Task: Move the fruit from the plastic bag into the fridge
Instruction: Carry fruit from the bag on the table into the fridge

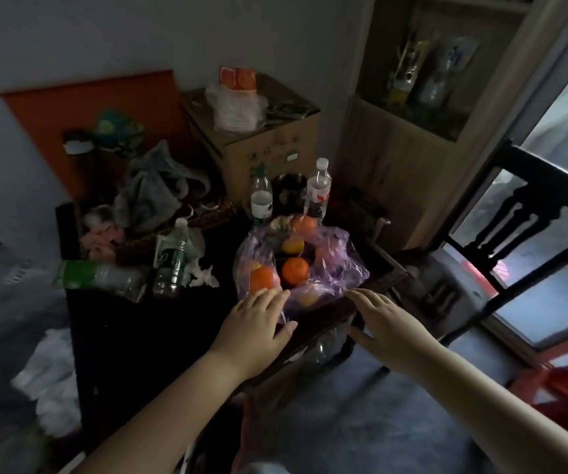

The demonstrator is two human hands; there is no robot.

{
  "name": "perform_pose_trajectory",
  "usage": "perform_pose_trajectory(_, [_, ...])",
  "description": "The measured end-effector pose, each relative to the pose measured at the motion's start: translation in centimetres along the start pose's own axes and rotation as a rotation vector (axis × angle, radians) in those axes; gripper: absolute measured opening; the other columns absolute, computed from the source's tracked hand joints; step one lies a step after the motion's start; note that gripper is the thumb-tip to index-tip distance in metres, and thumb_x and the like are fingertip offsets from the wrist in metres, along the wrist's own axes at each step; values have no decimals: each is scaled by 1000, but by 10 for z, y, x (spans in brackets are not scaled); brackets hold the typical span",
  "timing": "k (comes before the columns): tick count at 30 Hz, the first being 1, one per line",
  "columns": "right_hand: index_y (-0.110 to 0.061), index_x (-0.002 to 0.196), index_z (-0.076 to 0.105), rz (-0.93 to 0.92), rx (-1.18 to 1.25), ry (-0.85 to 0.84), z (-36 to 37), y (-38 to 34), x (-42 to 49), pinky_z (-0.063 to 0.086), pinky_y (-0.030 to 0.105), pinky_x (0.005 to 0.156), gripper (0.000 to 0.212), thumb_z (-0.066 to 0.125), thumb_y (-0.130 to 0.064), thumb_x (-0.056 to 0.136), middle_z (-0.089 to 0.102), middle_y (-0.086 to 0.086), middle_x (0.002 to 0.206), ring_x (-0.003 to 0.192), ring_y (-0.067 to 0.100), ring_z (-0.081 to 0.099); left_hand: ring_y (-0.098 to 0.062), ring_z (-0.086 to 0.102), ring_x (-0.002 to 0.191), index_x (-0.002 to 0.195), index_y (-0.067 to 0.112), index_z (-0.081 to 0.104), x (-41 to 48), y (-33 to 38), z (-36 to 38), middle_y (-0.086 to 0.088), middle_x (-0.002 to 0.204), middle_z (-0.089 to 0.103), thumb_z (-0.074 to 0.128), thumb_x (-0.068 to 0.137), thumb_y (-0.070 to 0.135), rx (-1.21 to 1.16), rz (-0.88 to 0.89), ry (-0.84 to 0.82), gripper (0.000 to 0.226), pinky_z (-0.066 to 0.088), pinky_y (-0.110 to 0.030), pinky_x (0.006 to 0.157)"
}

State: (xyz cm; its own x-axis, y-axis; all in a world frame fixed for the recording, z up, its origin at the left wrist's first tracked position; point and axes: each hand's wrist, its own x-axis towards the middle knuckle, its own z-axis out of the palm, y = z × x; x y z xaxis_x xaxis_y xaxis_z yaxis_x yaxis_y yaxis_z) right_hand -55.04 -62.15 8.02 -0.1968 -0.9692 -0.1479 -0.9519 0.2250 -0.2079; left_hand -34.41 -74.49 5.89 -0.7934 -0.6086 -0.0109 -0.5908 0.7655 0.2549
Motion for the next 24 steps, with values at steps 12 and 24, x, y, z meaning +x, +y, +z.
perform_pose_trajectory(12, [-17,148,24,-39,22,-77,24,16,117,33,33,109,63,47,-42,94,31,-1,151,138,18,30,-13,15,142,149,21,20,104,-46,31,3,156,20,30,98,46,-88,12,-104,57,15,-30,115])
perform_pose_trajectory(24, [-15,145,31,6,94,-185,69,30,251,33,32,105,57,50,-33,94,32,2,150,137,21,32,-20,38,128,134,13,43,212,-103,78,-3,138,44,42,96,29,-57,135,-248,41,22,-30,107])
